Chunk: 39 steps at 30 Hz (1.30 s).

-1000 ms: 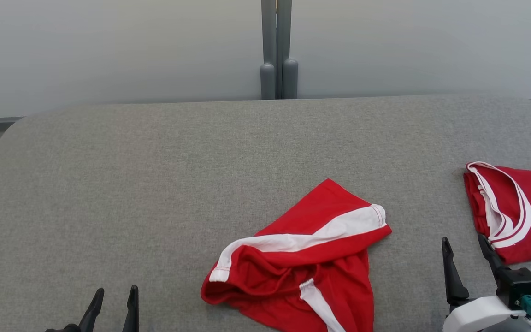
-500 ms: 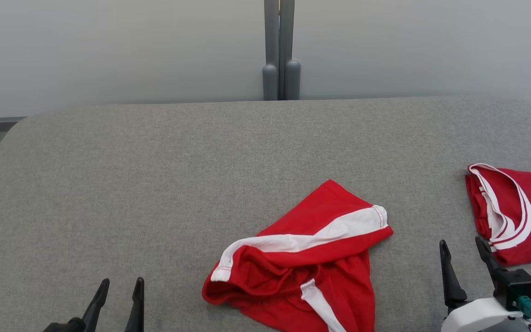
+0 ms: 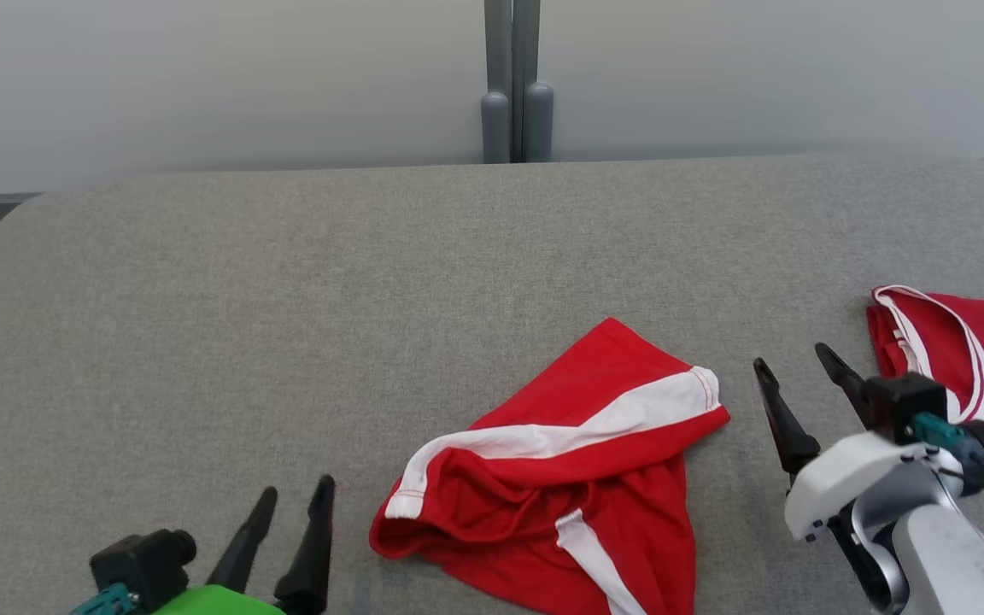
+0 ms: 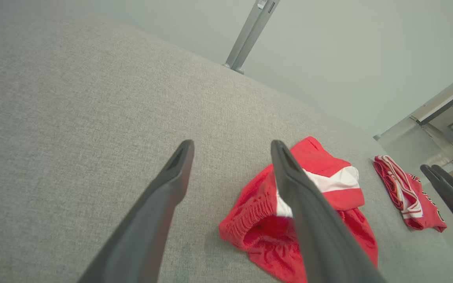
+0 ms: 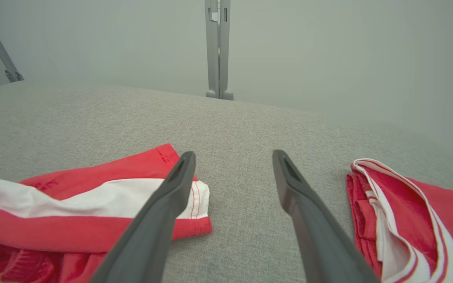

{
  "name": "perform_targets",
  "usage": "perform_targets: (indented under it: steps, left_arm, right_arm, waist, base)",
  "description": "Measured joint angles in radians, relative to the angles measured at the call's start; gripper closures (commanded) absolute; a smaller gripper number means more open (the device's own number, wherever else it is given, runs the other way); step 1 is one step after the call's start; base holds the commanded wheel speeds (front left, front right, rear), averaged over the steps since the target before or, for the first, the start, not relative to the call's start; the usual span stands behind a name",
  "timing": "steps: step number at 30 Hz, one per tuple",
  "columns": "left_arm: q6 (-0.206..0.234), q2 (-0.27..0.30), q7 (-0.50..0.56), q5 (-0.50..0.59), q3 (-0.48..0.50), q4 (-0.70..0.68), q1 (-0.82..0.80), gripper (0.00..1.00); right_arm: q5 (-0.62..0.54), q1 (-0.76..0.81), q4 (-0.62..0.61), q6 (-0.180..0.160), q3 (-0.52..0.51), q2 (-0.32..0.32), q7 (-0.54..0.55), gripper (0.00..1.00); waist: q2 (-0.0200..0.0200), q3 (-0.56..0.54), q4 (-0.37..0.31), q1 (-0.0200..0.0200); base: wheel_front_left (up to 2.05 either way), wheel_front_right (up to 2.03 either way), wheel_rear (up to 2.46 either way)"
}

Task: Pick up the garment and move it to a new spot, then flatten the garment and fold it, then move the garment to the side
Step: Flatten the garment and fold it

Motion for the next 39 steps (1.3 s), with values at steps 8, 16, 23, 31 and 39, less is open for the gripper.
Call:
perform_targets:
  steps: [8,16,23,31,39]
  left_arm:
    - [0.175,0.001,0.431,-0.11,-0.087,-0.303,0.065,0.0]
    - [0.23,-0.041,0.483,-0.164,-0.122,-0.276,0.024,0.0]
    - [0.248,-0.054,0.466,-0.189,-0.131,-0.245,-0.01,0.0]
    - [0.266,-0.056,0.467,-0.193,-0.139,-0.229,-0.01,0.0]
    - [0.271,-0.064,0.433,-0.201,-0.141,-0.152,-0.057,0.0]
  right_arm:
    - [0.207,-0.201,0.065,0.0,0.226,-0.171,0.31,0.0]
    - [0.316,-0.249,0.16,0.0,0.348,-0.195,0.329,0.0]
    - [0.34,-0.29,0.213,0.0,0.391,-0.212,0.296,0.0]
    - [0.352,-0.306,0.254,0.0,0.418,-0.219,0.255,0.0]
    - [0.358,-0.328,0.278,0.0,0.438,-0.219,0.231,0.0]
  waist:
    - [0.0,0.061,0.028,0.0]
    - [0.0,0.1,0.058,0.0]
    - [0.0,0.112,0.053,0.0]
    - [0.0,0.108,0.042,0.0]
    - [0.0,0.126,0.042,0.0]
  base:
    - [0.0,0.0,0.0]
    - [0.0,0.0,0.0]
    - [0.0,0.0,0.0]
    - [0.0,0.0,0.0]
    - [0.0,0.0,0.0]
